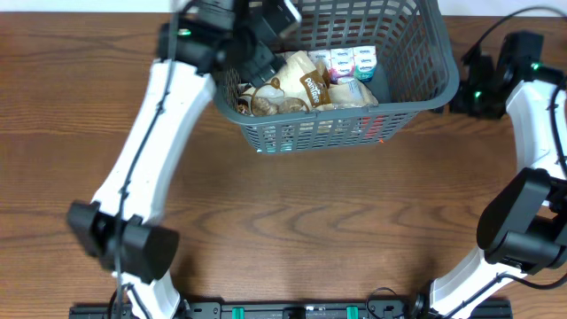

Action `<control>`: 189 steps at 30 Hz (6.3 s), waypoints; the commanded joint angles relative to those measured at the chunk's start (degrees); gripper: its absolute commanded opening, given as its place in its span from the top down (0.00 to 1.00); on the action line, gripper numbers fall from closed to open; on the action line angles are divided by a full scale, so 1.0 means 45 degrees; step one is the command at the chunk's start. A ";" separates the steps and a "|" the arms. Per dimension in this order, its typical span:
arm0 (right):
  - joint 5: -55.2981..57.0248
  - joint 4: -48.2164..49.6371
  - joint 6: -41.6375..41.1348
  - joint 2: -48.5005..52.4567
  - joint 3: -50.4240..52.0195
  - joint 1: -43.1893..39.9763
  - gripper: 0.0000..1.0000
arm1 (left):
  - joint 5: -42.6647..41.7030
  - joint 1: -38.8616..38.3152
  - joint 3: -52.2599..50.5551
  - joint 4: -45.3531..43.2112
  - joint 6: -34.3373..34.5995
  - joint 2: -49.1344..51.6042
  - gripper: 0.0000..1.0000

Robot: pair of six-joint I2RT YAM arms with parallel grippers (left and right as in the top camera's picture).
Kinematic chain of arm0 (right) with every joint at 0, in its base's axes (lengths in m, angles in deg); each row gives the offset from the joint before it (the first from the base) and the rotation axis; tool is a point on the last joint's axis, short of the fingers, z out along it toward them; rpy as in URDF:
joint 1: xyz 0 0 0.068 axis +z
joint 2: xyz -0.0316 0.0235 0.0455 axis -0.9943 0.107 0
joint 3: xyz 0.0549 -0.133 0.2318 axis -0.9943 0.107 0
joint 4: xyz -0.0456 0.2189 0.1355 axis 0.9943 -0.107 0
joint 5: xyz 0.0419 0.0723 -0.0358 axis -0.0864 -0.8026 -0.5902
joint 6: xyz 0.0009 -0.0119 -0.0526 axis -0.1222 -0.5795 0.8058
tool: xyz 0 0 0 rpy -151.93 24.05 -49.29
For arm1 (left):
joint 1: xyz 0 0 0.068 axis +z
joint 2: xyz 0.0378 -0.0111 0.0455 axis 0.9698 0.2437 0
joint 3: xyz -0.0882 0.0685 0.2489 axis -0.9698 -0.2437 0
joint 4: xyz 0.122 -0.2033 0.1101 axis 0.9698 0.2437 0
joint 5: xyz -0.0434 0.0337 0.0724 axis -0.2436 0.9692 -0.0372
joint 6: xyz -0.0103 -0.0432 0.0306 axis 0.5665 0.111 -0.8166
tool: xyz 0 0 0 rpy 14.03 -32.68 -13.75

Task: Pack container

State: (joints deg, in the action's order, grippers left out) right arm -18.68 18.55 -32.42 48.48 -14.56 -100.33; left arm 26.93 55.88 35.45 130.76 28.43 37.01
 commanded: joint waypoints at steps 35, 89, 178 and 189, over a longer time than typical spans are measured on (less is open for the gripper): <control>0.2773 -0.3623 -0.1341 -0.0233 -0.5042 0.1205 0.01 | 0.1802 0.6883 0.0189 0.5731 0.5503 -0.1851 0.01; -0.0092 -0.5707 -0.0685 -0.0233 -0.5047 0.1564 0.01 | 0.1802 0.6887 0.0189 0.6149 0.5620 -0.1851 0.01; 0.1982 0.3789 -0.1870 -1.2308 1.0686 0.2064 0.01 | 0.1802 0.6883 0.0189 0.6149 0.5620 -0.1851 0.01; 0.1515 0.8500 -0.3118 -1.6145 1.5256 0.2375 0.01 | 0.1802 0.6883 0.0189 0.6149 0.5620 -0.1851 0.01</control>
State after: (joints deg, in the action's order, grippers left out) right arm -10.57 54.31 -43.52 -20.20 50.40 -90.80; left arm 34.77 86.61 35.47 158.21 53.41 29.76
